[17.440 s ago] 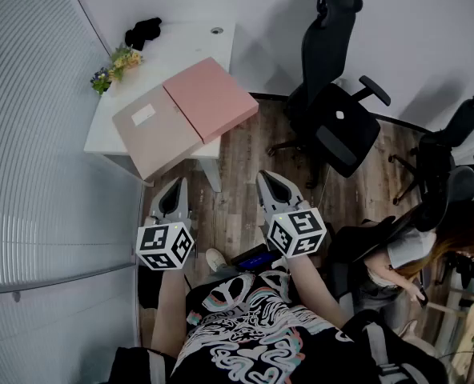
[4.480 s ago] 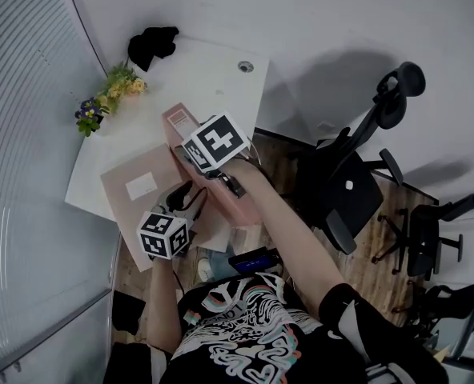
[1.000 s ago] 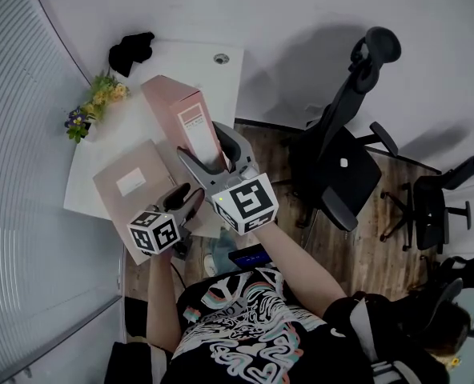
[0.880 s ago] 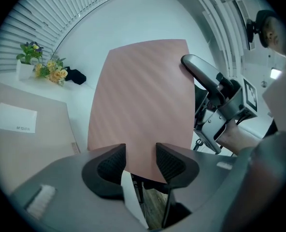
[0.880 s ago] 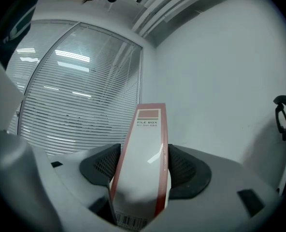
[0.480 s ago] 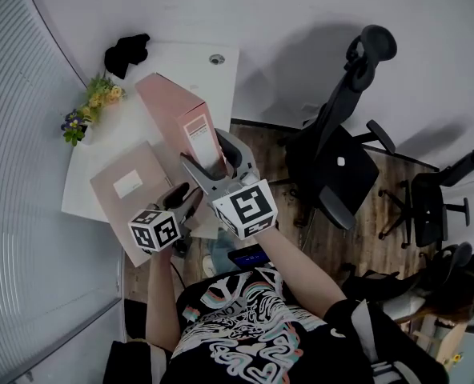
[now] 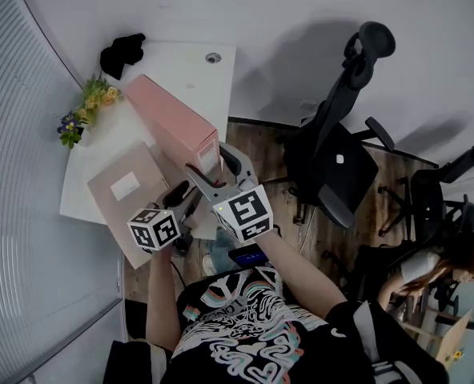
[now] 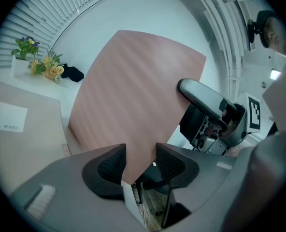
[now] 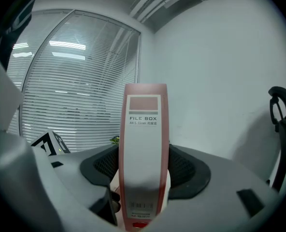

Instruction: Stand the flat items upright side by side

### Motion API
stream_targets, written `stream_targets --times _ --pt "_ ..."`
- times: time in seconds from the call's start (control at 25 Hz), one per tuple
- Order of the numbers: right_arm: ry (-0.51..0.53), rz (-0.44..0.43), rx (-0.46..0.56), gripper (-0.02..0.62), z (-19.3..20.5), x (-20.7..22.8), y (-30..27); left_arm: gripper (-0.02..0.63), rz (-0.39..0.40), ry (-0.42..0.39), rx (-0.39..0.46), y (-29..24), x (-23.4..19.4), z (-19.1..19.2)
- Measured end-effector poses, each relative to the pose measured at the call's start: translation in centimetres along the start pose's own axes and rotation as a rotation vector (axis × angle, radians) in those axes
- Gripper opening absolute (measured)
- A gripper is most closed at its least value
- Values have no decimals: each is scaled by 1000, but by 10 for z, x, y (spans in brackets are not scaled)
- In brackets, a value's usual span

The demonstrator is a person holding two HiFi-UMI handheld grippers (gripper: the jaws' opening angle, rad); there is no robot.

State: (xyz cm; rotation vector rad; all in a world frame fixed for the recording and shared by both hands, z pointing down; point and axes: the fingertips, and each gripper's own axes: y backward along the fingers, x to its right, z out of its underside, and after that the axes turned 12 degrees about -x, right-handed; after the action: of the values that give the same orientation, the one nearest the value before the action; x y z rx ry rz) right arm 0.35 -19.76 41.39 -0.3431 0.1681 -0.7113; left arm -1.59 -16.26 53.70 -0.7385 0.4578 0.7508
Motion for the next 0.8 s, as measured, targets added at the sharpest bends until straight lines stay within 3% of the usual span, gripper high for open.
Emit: stream_targets --times 0.36,0.8 --pt "-9 -21 -78 295 33 5 -4 179 0 3 -15 -6 1 4" --pt "1 -48 -86 295 34 5 -3 181 -16 13 11 -7 2 -1"
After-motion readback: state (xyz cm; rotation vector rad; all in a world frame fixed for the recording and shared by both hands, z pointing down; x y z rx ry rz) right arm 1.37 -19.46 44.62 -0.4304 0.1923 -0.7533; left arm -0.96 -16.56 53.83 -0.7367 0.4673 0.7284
